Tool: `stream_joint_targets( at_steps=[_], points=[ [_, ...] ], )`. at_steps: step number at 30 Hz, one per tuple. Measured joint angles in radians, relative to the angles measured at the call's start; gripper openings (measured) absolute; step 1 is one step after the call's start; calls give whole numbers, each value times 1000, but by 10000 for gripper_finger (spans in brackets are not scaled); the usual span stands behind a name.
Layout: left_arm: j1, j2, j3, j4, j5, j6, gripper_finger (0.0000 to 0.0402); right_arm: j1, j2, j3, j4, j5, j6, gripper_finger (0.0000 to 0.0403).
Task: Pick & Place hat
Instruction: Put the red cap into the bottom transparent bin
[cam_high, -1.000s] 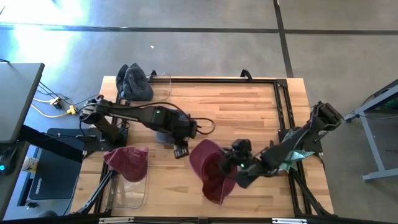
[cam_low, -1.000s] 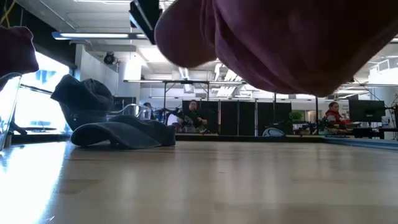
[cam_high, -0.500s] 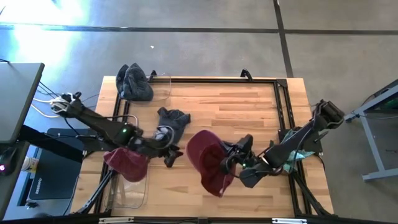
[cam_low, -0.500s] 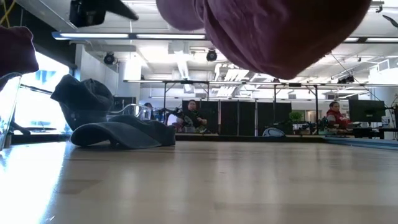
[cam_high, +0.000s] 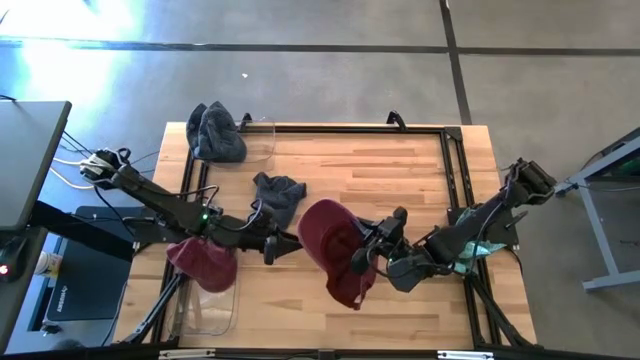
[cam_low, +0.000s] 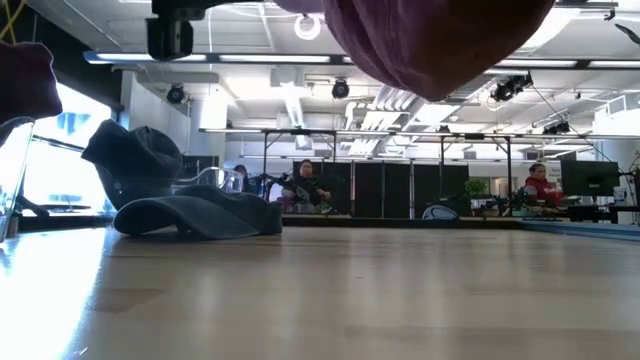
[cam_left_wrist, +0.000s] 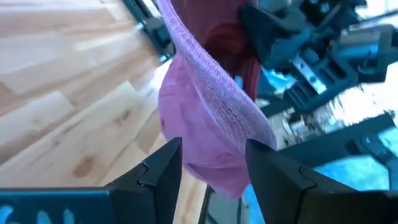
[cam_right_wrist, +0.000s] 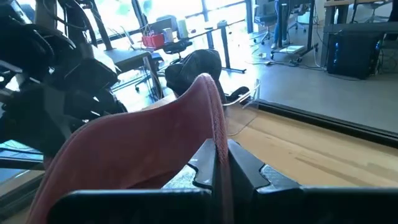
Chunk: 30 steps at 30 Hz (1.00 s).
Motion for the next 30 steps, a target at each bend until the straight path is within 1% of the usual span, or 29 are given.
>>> stream_joint_targets(
  at_steps=[2,6,11,16,20,22,26,30],
  points=[
    [0,-6,0,-22,38,6,172,1,0,0,-15,6,18,10],
    [0,-17,0,-46,24,12,172,0,0,0,-23,7,20,7],
    [0,-17,0,-29,2,21,172,0,0,0,-33,23,40,13],
    [0,-17,1,-51,59,14,172,0,1,0,-61,35,41,7],
    [0,-33,1,-50,78,18,172,-4,1,0,-59,38,44,11],
    [0,-33,4,-47,44,18,172,-5,1,0,-58,40,61,13],
    [1,-31,2,-33,-107,36,172,-5,1,0,-55,41,69,8],
    [1,-31,2,-39,-251,40,172,-5,1,0,-35,40,67,11]
  ],
)
